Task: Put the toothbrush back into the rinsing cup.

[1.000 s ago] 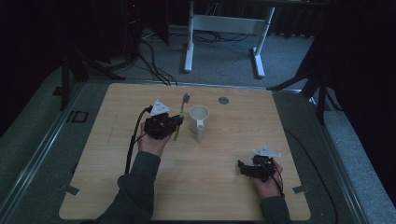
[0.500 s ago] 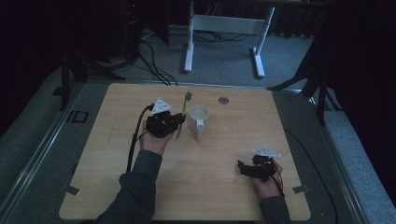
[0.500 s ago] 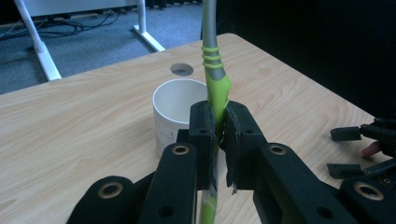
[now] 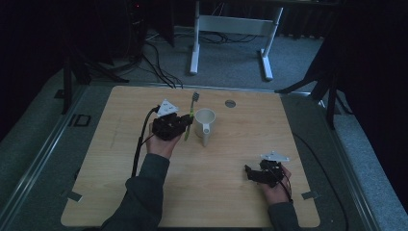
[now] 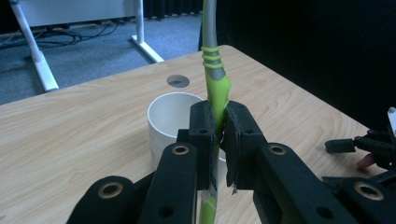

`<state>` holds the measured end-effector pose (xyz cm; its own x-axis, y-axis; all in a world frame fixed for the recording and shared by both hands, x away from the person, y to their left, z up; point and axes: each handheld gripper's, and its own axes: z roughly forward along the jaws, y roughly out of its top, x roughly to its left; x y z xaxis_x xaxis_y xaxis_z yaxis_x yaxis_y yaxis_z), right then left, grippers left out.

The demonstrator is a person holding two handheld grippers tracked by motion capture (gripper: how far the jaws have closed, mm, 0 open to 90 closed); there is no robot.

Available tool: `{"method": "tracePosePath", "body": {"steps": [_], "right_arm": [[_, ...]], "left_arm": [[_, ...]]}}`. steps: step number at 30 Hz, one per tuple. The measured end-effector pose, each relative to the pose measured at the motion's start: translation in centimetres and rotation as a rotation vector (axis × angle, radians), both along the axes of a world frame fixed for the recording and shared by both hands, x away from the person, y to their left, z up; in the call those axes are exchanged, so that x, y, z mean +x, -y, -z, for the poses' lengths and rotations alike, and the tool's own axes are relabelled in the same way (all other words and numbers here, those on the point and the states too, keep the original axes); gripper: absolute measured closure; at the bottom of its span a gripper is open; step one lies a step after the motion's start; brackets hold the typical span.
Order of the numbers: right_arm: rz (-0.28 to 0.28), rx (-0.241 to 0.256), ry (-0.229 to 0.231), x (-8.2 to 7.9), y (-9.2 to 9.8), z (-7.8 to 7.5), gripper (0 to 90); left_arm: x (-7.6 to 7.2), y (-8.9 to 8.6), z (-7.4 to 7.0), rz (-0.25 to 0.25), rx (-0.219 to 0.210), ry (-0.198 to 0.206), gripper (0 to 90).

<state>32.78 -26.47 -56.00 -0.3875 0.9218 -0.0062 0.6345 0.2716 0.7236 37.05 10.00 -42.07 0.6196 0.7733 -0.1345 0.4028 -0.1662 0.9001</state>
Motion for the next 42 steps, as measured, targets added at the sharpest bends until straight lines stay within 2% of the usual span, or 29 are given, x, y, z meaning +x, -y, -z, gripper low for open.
{"method": "tracePosePath", "body": {"steps": [10,42], "right_arm": [[-0.004,0.000,0.000,0.1,-0.1,0.0,15.7],[-0.005,-0.001,-0.001,0.1,-0.1,0.0,15.7]], "left_arm": [[0.2,0.3,0.1,-0.008,-0.023,0.012,82.3],[0.6,1.8,-0.3,0.012,-0.059,0.073,82.3]]}}
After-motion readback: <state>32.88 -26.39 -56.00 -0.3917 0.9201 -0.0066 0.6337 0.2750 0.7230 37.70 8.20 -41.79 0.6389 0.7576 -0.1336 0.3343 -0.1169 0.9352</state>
